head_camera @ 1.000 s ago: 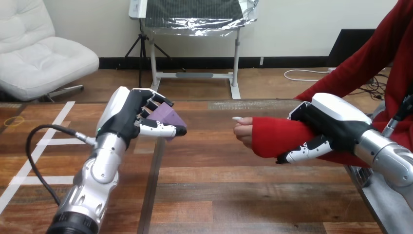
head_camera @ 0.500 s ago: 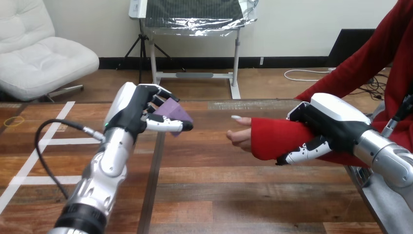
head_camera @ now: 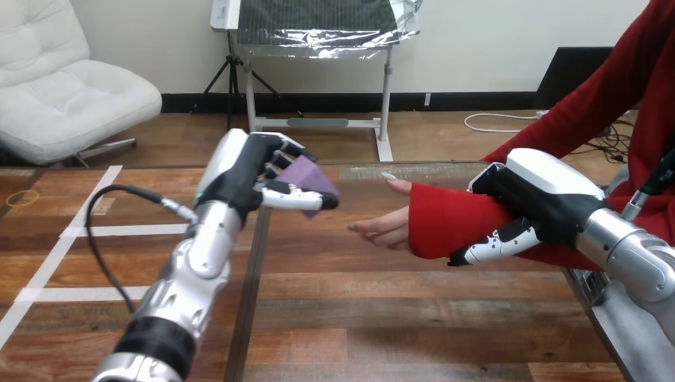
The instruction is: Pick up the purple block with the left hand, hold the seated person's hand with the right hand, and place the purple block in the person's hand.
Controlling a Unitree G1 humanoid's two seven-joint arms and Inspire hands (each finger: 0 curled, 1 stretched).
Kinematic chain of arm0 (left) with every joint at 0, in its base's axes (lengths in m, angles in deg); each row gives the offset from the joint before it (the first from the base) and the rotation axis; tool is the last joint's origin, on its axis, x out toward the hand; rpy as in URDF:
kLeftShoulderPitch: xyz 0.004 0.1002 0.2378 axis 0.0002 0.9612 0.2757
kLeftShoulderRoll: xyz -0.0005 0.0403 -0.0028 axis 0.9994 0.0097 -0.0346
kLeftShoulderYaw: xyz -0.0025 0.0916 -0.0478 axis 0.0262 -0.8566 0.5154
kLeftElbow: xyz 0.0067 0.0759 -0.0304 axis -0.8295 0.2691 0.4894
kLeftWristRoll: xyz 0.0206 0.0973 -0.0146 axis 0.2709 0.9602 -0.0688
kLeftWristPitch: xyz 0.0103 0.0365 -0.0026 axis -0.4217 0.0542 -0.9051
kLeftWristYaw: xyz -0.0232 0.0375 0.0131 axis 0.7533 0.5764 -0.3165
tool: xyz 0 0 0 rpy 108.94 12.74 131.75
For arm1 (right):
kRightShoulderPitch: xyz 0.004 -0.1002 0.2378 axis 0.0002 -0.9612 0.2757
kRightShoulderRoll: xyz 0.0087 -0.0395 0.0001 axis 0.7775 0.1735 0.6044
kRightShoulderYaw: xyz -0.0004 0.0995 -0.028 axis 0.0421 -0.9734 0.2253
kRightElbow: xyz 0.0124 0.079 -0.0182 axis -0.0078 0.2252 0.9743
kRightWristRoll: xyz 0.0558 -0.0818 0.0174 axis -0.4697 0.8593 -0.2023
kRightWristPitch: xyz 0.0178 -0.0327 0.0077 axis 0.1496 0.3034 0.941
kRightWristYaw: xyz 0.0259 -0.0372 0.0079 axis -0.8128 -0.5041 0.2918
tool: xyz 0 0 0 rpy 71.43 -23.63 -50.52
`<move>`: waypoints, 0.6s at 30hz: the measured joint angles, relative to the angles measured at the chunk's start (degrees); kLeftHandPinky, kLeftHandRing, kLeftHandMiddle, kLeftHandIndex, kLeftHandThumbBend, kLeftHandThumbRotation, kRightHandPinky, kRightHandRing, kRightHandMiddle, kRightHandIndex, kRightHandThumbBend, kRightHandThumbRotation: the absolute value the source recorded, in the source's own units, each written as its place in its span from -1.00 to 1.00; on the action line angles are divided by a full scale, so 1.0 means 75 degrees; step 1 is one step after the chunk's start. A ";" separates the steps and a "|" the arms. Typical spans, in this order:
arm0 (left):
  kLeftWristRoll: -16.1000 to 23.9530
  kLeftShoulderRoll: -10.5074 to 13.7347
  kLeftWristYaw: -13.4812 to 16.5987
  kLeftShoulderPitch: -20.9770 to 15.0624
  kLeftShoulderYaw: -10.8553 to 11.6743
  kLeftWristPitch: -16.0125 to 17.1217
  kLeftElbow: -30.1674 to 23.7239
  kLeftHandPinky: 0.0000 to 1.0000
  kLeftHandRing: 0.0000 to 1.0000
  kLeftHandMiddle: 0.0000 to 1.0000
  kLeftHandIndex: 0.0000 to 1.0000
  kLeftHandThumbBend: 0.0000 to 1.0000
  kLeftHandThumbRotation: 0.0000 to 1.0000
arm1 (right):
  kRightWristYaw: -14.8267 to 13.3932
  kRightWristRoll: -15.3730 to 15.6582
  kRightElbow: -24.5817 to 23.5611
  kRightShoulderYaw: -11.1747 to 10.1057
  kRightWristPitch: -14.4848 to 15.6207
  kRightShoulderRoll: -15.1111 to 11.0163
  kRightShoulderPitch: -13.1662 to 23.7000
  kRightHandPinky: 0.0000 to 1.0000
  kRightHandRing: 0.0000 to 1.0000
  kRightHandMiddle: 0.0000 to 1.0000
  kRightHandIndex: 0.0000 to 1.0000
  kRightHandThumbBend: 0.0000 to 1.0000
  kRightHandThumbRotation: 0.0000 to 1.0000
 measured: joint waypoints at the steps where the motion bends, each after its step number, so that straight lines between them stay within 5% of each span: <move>1: 0.0000 -0.0042 0.0000 -0.0042 -0.0006 0.0000 0.0056 -0.38 -0.26 -0.15 -0.12 0.31 -1.00 | 0.0020 0.0000 -0.0024 0.0000 0.0033 0.0005 0.0000 -0.51 -0.42 -0.33 -0.36 0.47 -0.29; 18: 0.0008 -0.0539 -0.0005 -0.0591 -0.0081 0.0089 0.0678 -0.38 -0.27 -0.16 -0.14 0.32 -1.00 | 0.0133 -0.0001 -0.0252 0.0000 0.0352 0.0214 0.0003 -0.50 -0.43 -0.34 -0.36 0.48 -0.20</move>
